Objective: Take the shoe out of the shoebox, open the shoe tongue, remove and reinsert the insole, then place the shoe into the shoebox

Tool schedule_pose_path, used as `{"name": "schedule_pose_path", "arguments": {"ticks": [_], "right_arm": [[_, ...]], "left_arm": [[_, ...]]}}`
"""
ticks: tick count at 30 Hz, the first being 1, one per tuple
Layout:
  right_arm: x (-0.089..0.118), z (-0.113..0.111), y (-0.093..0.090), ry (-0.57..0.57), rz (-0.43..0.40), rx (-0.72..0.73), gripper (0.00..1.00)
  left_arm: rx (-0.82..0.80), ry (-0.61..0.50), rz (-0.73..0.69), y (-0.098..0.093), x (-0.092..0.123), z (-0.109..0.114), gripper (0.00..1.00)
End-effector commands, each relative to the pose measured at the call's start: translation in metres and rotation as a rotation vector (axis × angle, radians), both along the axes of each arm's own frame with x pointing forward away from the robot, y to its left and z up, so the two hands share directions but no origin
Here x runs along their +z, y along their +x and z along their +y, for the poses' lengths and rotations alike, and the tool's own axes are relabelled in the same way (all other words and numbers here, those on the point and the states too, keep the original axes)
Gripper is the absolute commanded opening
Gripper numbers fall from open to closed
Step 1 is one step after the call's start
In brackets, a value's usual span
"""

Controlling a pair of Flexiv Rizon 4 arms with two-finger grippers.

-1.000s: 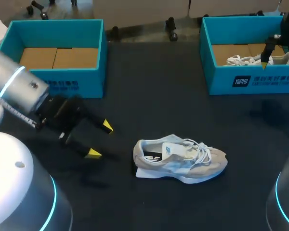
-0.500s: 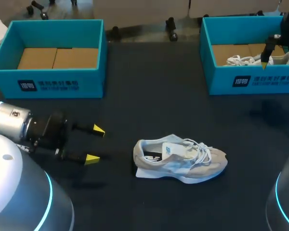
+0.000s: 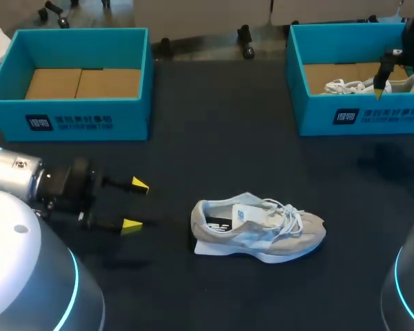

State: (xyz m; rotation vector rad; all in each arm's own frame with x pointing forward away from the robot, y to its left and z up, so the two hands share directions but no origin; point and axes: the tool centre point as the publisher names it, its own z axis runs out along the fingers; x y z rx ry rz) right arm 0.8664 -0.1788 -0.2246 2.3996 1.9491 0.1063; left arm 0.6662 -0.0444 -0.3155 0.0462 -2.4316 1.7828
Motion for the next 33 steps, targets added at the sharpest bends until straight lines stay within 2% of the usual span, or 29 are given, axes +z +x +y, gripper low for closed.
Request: {"name": "schedule_pose_path", "arguments": {"ticks": [1, 14, 22, 33], "right_arm": [[0.0, 0.0, 0.0, 0.001, -0.001, 0.001, 1.0], [0.0, 0.0, 0.0, 0.001, -0.001, 0.001, 1.0], [0.0, 0.0, 0.0, 0.001, -0.001, 0.001, 1.0], [0.0, 0.0, 0.0, 0.001, -0.001, 0.001, 1.0]], "left_arm": [[0.003, -0.048, 0.013, 0.006, -0.022, -0.003, 1.0], [-0.038, -0.022, -0.076, 0.004, -0.045, -0.005, 1.0], [-0.046, -0.055, -0.052, 0.003, -0.066, 0.001, 1.0], [-0.038, -0.068, -0.025, 0.007, -0.071, 0.002, 1.0]]}}
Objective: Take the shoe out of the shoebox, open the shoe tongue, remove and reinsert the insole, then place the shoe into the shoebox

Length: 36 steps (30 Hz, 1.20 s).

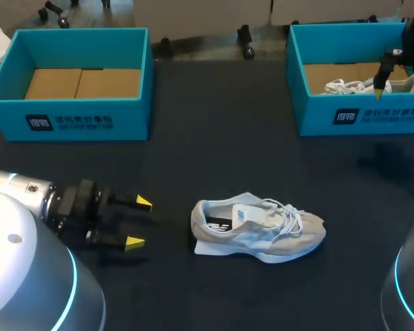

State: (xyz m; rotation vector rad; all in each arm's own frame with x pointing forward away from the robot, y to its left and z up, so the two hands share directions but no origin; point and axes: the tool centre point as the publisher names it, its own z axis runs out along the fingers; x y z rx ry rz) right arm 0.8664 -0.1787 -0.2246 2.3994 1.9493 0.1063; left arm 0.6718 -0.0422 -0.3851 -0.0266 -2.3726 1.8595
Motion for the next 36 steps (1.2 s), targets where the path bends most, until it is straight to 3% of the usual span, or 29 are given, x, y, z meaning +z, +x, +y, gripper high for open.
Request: {"name": "schedule_pose_path", "arguments": {"ticks": [1, 36], "right_arm": [[-0.0003, -0.0002, 0.0, 0.001, -0.001, 0.001, 1.0], [-0.0003, -0.0002, 0.0, 0.001, -0.001, 0.001, 1.0]], "left_arm": [[-0.002, -0.001, 0.001, 0.0018, -0.0012, -0.0004, 1.0], [0.113, -0.044, -0.03, -0.0054, -0.0049, -0.0072, 1.0]]}}
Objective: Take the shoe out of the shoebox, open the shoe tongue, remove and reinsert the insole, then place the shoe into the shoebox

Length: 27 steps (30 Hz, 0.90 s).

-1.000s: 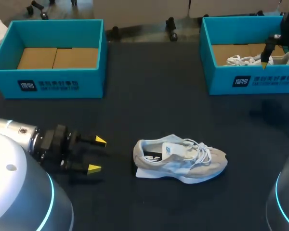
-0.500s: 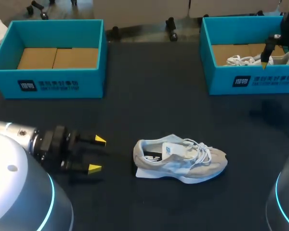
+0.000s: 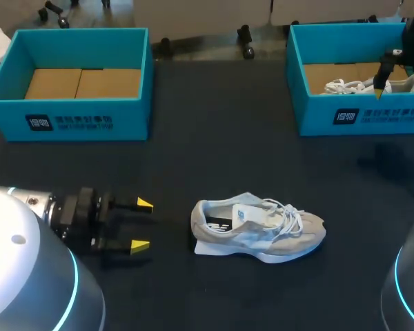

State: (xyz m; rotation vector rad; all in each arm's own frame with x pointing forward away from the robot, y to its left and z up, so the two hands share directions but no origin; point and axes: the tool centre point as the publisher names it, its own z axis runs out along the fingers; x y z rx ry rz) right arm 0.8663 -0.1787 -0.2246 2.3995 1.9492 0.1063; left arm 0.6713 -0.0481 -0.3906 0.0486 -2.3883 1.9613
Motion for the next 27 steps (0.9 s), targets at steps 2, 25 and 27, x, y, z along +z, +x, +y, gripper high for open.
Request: {"name": "schedule_pose_path", "arguments": {"ticks": [2, 25, 27], "right_arm": [[0.0, 0.0, 0.0, 0.001, -0.001, 0.001, 1.0], [0.0, 0.0, 0.0, 0.001, -0.001, 0.001, 1.0], [0.0, 0.0, 0.0, 0.001, -0.001, 0.001, 1.0]], "left_arm": [[0.03, -0.004, -0.001, -0.004, 0.0, -0.001, 1.0], [0.057, -0.038, 0.008, -0.011, -0.003, -0.04, 1.0], [0.058, -0.042, -0.002, -0.01, -0.003, -0.044, 1.0]]}}
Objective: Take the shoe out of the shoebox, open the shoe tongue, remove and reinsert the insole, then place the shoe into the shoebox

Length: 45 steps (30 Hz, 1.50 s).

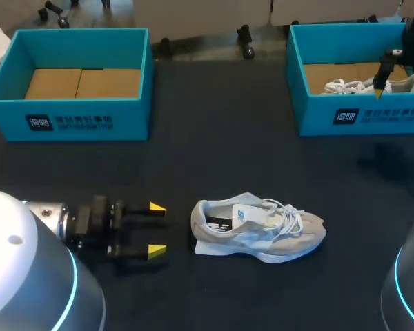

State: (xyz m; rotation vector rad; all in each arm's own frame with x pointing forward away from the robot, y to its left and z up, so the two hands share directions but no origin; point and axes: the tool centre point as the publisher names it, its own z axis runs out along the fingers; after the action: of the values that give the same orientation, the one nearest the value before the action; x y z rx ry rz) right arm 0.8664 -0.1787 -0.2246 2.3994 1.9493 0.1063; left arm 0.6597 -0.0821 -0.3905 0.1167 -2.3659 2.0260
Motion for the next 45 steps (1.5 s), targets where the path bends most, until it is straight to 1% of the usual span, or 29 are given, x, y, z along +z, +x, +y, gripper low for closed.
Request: {"name": "schedule_pose_path", "arguments": {"ticks": [1, 9, 11, 31, 36, 45], "right_arm": [[0.0, 0.0, 0.0, 0.001, -0.001, 0.001, 1.0], [0.0, 0.0, 0.0, 0.001, -0.001, 0.001, 1.0], [0.0, 0.0, 0.0, 0.001, -0.001, 0.001, 1.0], [0.0, 0.0, 0.0, 0.001, -0.001, 0.001, 1.0], [0.0, 0.0, 0.0, 0.001, -0.001, 0.001, 1.0], [0.0, 0.0, 0.0, 0.001, -0.001, 0.001, 1.0]], "left_arm": [[0.005, -0.002, -0.011, 0.001, -0.003, -0.013, 1.0], [0.005, -0.002, -0.021, 0.005, -0.005, -0.03, 1.0], [0.006, 0.001, -0.022, 0.008, -0.006, -0.035, 1.0], [-0.044, 0.022, -0.008, 0.024, -0.017, -0.063, 1.0], [-0.056, 0.022, -0.003, 0.025, -0.018, -0.069, 1.0], [-0.086, 0.021, 0.002, 0.022, -0.02, -0.077, 1.0]]}}
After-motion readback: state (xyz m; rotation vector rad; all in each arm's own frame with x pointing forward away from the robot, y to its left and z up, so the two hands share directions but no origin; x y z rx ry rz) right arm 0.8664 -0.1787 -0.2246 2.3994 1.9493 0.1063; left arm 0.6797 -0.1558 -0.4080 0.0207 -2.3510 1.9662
